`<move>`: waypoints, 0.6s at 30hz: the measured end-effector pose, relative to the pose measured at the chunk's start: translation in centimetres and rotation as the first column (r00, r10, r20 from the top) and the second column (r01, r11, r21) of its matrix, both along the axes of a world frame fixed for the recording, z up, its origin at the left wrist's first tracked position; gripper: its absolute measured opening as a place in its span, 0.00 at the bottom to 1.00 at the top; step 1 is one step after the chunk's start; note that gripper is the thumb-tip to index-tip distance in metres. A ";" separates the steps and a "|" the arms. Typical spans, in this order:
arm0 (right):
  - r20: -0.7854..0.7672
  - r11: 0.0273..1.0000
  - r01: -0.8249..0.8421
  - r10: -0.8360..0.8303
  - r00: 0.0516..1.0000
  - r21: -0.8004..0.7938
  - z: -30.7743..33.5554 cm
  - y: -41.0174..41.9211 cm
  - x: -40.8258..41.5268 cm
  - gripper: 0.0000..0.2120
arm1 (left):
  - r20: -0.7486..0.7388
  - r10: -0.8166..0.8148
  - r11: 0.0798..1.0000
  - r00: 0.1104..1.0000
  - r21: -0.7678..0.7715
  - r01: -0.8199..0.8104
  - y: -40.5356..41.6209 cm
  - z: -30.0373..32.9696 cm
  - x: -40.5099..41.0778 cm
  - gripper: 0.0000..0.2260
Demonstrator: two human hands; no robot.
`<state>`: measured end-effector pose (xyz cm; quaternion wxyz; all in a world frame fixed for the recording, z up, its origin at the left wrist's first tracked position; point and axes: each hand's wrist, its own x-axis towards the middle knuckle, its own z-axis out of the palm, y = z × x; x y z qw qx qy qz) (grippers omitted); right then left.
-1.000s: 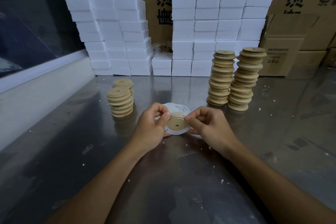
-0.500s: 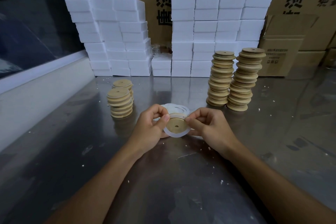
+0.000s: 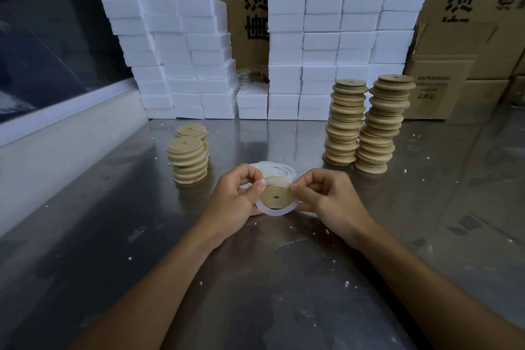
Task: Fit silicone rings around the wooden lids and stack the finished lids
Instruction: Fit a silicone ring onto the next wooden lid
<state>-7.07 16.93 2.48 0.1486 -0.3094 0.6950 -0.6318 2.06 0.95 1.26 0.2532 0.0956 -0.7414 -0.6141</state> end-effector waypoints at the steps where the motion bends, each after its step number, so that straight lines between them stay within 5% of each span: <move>1: 0.005 1.000 0.001 -0.001 1.000 -0.004 0.0 0.0 0.0 0.04 | 0.001 0.006 1.000 1.000 -0.007 -0.006 0.0 0.0 0.0 0.09; 10: 0.008 0.999 0.041 -0.041 0.999 -0.008 -0.1 -0.4 0.1 0.05 | -0.013 0.094 0.992 0.996 -0.084 -0.095 0.1 -0.4 -0.4 0.15; 18: -0.013 0.999 0.044 -0.045 0.999 -0.024 -0.3 -0.3 -0.3 0.04 | -0.024 0.122 0.986 0.992 -0.111 -0.124 0.1 -0.2 -0.2 0.09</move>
